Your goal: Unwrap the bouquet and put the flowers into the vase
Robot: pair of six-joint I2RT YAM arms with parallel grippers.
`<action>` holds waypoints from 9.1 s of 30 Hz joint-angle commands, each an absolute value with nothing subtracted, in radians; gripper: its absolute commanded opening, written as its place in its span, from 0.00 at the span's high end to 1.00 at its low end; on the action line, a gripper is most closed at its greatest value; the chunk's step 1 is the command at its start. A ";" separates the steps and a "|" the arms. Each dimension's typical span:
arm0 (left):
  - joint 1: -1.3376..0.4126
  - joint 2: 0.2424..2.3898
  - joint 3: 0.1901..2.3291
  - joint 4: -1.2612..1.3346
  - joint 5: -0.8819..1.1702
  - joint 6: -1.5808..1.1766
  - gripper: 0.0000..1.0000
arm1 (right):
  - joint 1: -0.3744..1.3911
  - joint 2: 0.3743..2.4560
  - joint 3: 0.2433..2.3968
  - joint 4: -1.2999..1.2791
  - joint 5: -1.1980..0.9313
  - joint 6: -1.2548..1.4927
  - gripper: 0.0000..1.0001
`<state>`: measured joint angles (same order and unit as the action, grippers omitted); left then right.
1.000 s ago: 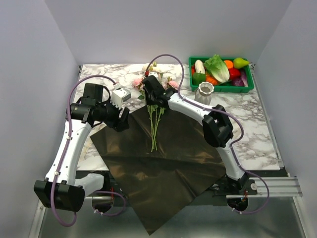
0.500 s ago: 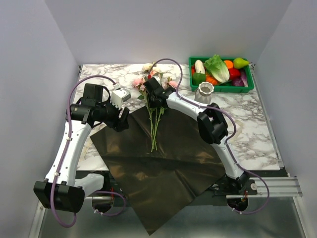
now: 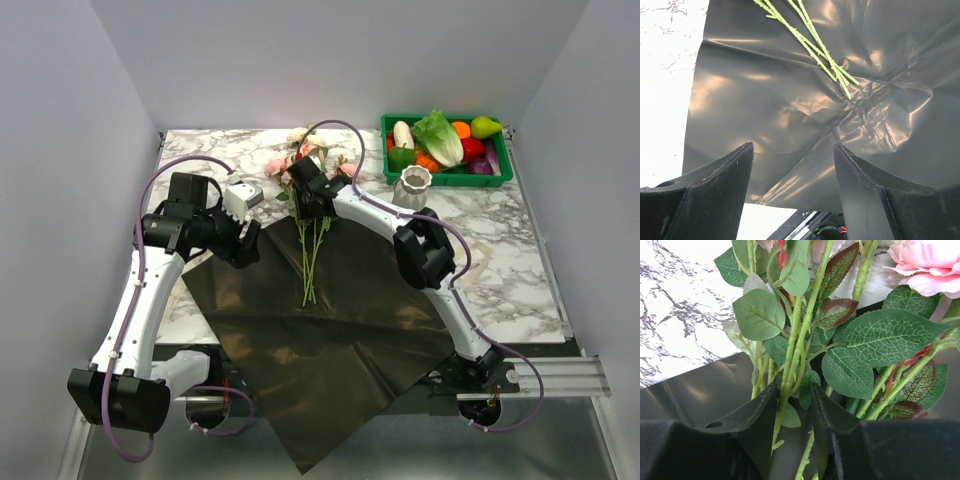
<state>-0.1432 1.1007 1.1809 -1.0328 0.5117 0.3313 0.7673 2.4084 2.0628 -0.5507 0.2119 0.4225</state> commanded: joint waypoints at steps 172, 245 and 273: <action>-0.129 1.072 1.157 -0.969 0.520 0.293 0.26 | 0.738 2.387 1.974 -0.555 0.302 0.436 0.57; -0.129 1.045 1.200 -0.996 0.532 0.265 0.25 | 0.793 1.358 1.383 0.478 0.400 -0.215 0.99; -0.129 1.046 1.170 -0.982 0.537 0.281 0.25 | 0.650 1.250 1.065 1.039 0.525 -0.554 0.99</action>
